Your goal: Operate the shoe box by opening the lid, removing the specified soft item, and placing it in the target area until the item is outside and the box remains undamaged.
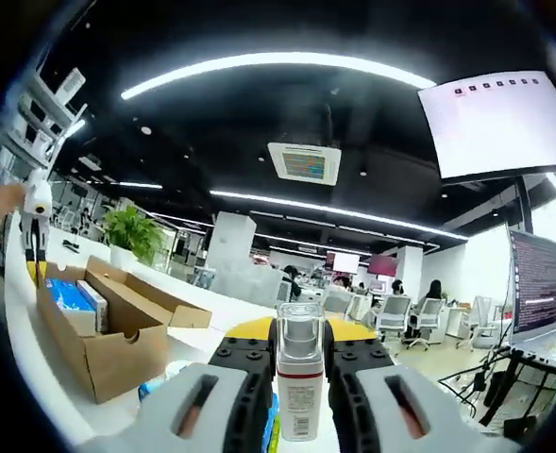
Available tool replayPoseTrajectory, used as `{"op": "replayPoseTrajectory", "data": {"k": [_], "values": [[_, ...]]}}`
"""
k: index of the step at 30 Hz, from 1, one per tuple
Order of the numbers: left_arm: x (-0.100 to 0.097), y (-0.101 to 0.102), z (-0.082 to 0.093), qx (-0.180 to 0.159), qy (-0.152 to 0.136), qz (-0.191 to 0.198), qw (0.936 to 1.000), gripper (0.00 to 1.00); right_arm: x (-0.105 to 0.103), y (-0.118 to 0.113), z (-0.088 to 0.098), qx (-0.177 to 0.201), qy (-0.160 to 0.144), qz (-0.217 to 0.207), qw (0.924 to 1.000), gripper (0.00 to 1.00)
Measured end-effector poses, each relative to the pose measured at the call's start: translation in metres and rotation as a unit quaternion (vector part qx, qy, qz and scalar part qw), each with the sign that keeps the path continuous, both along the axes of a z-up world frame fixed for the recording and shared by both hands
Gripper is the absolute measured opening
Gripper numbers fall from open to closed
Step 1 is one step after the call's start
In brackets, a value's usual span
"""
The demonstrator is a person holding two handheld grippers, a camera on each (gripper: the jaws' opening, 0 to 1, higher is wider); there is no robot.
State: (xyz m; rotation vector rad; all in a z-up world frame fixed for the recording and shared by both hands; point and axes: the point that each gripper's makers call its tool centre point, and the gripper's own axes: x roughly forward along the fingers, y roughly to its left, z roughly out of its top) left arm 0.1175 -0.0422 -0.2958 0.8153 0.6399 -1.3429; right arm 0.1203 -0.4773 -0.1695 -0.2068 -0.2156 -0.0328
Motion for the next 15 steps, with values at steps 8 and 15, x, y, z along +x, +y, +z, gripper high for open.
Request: {"op": "replayPoseTrajectory", "data": {"k": [8,15], "values": [[0.0,0.0,0.0,-0.003,0.0,0.002,1.0,0.04,0.004,-0.005,-0.011,0.001,0.013,-0.003,0.9999,0.18],[0.0,0.0,0.0,-0.003,0.001,0.001,1.0,0.04,0.02,-0.016,-0.016,0.043,0.013,0.012,0.9989,0.18]]}}
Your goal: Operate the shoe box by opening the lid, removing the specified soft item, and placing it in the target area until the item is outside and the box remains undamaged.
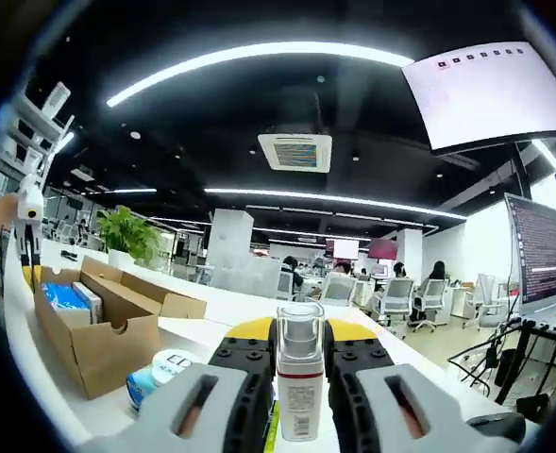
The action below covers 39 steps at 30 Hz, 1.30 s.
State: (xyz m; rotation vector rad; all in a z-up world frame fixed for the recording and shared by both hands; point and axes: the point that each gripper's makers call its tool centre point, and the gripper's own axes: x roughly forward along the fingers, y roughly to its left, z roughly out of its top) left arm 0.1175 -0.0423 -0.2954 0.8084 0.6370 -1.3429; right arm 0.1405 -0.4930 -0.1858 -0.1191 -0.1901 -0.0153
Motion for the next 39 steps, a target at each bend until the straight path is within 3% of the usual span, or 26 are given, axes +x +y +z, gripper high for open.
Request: {"op": "replayPoseTrajectory", "data": {"k": [8,26,39], "values": [[0.0,0.0,0.0,0.0,0.001,0.0,1.0,0.04,0.014,-0.015,-0.01,0.028,0.015,-0.004,0.9995,0.18],[-0.001,-0.001,0.0,-0.001,0.001,0.0,1.0,0.04,0.025,-0.012,-0.041,0.035,0.044,0.003,0.9984,0.18],[-0.001,-0.001,0.0,-0.001,0.001,0.0,1.0,0.04,0.026,-0.015,-0.048,0.055,0.035,-0.003,0.9979,0.18]]}}
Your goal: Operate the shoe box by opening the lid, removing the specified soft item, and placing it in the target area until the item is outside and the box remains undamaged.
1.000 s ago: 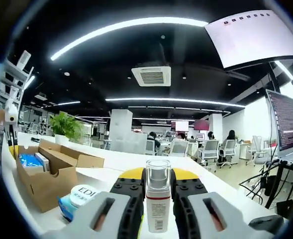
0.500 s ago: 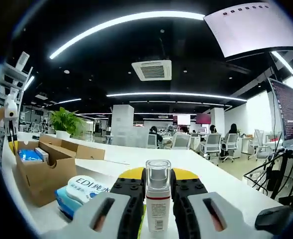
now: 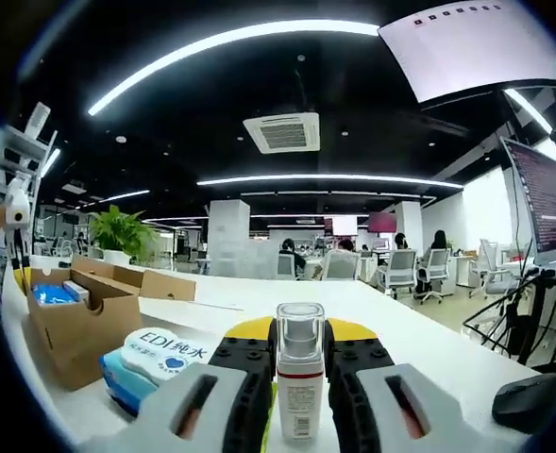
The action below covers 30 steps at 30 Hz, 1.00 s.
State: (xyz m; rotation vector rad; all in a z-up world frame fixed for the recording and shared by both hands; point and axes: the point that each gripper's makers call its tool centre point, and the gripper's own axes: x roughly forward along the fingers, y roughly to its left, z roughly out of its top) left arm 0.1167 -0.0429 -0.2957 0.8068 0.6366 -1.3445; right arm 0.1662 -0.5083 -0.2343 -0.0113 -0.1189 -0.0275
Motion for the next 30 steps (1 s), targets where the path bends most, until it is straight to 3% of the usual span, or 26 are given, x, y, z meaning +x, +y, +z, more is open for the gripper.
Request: {"op": "replayPoseTrajectory", "data": {"k": [5,14,30], "values": [[0.0,0.0,0.0,0.0,0.0,0.0,1.0,0.04,0.0,-0.003,0.0,0.016,0.008,-0.003,0.9998,0.19],[0.0,0.0,0.0,0.0,-0.001,0.0,1.0,0.04,0.001,0.004,-0.002,-0.007,0.022,-0.003,0.9997,0.19],[0.0,0.0,0.0,0.0,-0.002,0.0,1.0,0.04,-0.002,0.003,-0.016,0.014,0.04,0.003,0.9991,0.27]]}}
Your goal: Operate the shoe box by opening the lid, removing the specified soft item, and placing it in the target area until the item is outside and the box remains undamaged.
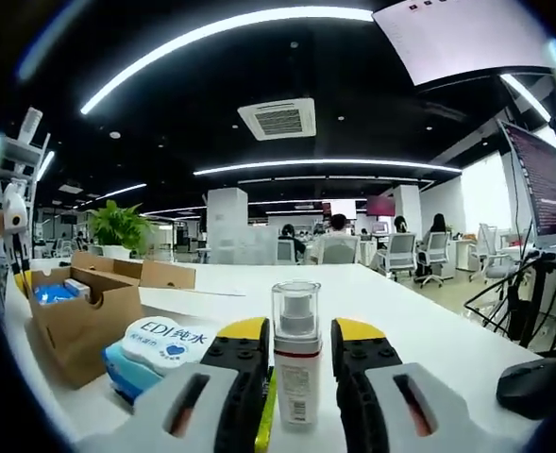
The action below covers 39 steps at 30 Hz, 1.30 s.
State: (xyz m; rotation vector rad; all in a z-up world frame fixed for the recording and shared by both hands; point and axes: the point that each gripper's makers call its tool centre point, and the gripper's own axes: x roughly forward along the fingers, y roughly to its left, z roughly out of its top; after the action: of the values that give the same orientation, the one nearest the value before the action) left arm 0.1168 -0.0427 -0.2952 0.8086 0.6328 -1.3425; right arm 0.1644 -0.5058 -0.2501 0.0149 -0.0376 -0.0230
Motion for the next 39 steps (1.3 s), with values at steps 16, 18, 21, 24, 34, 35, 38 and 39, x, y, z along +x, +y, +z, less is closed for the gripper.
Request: {"op": "replayPoseTrajectory", "data": {"k": [16,18,21,24,34,35,38,39], "values": [[0.0,0.0,0.0,-0.001,0.001,-0.002,1.0,0.04,-0.012,0.004,0.008,0.011,0.007,-0.004,0.9999,0.49],[0.0,0.0,0.0,-0.003,0.001,-0.002,1.0,0.04,-0.017,0.004,0.015,0.028,-0.007,-0.009,0.9995,0.54],[0.0,0.0,0.001,-0.003,0.001,-0.002,1.0,0.04,-0.023,0.005,0.019,0.039,-0.013,-0.008,0.9991,0.58],[-0.001,-0.001,0.0,-0.003,0.002,-0.005,1.0,0.04,-0.031,0.009,0.03,0.061,-0.036,0.002,0.9975,0.63],[0.0,-0.001,0.0,-0.005,0.004,-0.001,1.0,0.04,-0.037,0.026,0.041,0.014,-0.039,0.016,0.999,0.71],[-0.001,-0.001,0.0,-0.006,0.004,-0.001,1.0,0.04,-0.037,0.029,0.04,0.011,-0.038,0.02,0.999,0.71],[-0.001,-0.001,0.0,-0.005,0.007,-0.002,1.0,0.04,-0.037,0.032,0.037,-0.01,-0.026,0.014,0.9995,0.71],[-0.001,0.0,0.0,-0.005,0.008,-0.002,1.0,0.04,-0.038,0.031,0.038,-0.017,-0.024,0.007,0.9995,0.71]]}}
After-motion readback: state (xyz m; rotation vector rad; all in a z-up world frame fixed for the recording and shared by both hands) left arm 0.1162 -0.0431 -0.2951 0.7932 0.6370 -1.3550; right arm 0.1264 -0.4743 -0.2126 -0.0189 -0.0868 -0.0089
